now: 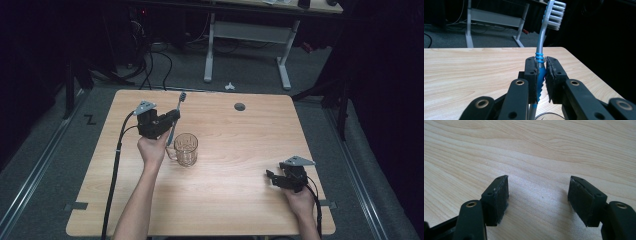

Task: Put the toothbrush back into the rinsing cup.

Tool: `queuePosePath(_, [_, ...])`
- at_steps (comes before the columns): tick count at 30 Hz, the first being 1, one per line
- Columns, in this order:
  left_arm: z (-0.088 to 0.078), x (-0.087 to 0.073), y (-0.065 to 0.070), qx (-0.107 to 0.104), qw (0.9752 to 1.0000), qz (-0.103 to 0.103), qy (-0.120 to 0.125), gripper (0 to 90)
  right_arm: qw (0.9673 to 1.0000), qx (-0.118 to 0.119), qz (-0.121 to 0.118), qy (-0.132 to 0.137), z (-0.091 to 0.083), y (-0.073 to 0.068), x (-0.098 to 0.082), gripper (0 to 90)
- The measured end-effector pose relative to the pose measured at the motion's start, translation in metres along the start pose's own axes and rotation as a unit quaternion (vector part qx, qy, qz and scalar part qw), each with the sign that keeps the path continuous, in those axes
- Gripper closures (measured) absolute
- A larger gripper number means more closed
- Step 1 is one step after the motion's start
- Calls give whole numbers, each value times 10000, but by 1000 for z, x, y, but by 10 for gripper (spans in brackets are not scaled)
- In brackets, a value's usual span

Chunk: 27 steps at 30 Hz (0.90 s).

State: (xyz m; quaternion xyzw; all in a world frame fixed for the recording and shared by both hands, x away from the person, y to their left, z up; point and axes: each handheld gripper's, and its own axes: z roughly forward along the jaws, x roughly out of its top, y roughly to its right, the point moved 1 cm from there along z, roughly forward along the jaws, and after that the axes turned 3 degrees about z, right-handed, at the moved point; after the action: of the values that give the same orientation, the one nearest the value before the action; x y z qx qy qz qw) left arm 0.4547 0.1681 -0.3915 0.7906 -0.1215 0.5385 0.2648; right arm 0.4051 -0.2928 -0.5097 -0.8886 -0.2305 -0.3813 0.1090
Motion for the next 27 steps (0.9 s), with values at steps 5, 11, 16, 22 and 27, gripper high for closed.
queuePosePath(5, [2, 0, 0, -58, 10000, -40, 45, 801, 10000, -1, 0, 0, 0, 0, 0, 336])
queuePosePath(11, [8, -4, 0, -37, 10000, 1, -32, 800, 10000, 0, 0, 0, 0, 0, 0, 336])
queuePosePath(16, [8, -6, 2, -7, 9999, 112, -93, 799, 10000, 1, 0, 0, 0, 0, 0, 336])
queuePosePath(22, [7, -6, 1, 19, 9997, 164, -184, 798, 10000, 1, -5, 1, 0, 0, 0, 336])
queuePosePath(27, [5, -5, 1, 29, 9996, 157, -215, 798, 10000, 0, -1, 0, 0, 0, 0, 336])
